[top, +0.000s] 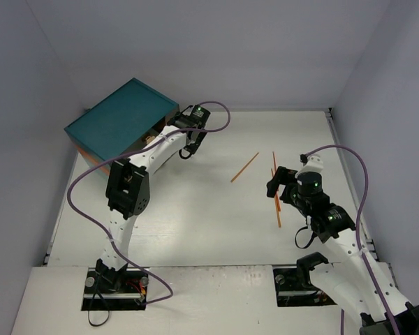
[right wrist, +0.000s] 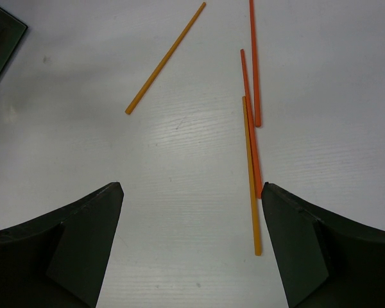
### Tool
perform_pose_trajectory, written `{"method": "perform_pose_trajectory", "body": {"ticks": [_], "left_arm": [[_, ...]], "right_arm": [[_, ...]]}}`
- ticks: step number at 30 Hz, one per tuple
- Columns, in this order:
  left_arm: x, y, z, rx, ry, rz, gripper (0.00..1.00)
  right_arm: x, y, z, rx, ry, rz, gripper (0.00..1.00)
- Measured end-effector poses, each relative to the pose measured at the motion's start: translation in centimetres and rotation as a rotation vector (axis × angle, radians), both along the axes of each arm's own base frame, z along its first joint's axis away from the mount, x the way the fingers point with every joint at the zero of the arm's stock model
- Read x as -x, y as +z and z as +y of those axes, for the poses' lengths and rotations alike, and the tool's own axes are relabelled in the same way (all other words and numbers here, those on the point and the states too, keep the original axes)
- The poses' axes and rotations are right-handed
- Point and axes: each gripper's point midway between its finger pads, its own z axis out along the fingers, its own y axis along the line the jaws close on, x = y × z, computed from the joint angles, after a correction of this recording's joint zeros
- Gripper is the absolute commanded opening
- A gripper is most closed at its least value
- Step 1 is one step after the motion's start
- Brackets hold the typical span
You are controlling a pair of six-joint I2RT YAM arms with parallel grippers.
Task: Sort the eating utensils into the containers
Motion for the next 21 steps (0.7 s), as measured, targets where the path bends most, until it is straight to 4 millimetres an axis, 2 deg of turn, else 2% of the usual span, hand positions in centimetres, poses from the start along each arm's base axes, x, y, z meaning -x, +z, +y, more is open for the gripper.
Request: {"method": "perform_pose_trajectory", "body": {"ticks": [6,13,17,21], "left_arm": [[0.7,0.3,-1.3,0.085,0.003,0.006,0.75],[4.7,1.6,-6.4,0.226,-0.067,0.056,0.75],[6.8,3.7,-9.0,0.283,-0.123,0.045,0.79],[7.6,6.5,-9.5,0.319,-0.147,0.004,0.80]], "right_arm": [[0.0,0.1,0.0,0.001,0.000,-0.005,0.87],[0.0,0.1,-0.1,0.011,0.006,-0.006,0.87],[0.0,0.1,-0.1,0.023,0.014,-0.008,0.87],[0.0,0.0,-0.2,0.028,0.017,-0.007,0.87]]}}
